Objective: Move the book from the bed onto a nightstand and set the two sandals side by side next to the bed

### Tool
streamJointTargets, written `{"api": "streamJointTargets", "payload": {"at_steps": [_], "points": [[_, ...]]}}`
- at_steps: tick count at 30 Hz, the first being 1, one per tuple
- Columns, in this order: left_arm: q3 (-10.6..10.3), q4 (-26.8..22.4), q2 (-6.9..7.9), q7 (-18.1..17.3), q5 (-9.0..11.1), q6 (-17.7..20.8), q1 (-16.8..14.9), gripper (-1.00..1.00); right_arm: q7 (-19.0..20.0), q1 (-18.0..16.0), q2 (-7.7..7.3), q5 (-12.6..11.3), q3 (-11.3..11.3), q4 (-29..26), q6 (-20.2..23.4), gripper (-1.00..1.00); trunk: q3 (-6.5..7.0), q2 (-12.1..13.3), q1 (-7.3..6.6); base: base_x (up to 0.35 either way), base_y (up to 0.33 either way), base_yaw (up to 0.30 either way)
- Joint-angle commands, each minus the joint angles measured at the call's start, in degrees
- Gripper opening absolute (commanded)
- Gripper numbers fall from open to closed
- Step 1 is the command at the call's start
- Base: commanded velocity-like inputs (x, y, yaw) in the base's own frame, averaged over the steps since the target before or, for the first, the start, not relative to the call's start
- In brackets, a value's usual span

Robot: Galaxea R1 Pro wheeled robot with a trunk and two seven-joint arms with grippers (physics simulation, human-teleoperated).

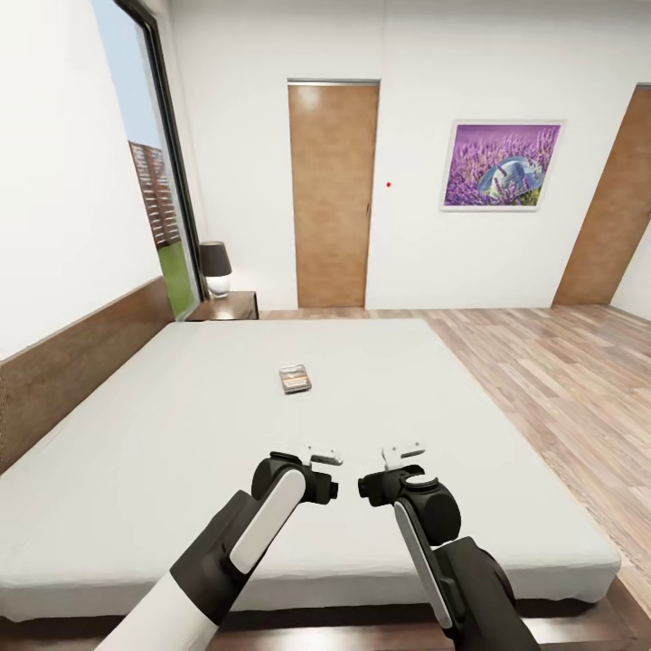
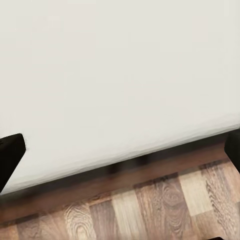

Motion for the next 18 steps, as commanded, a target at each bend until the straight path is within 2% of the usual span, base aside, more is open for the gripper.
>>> {"api": "streamJointTargets", "payload": {"at_steps": [1,18], "points": [[-0.1,-0.1,0.01,0.6,0.6,0.1,-0.1,1.0,-0.2,0.0,0.01,0.0,0.0,-0.1,0.3,1.0,-0.06,0.0,0.0,0.0,0.119,0.0],[-0.1,-0.5,0.03,0.7,0.6,0.1,-0.1,1.0,-0.2,0.0,0.02,0.0,0.1,-0.2,0.3,1.0,-0.06,0.0,0.0,0.0,0.092,0.0]]}}
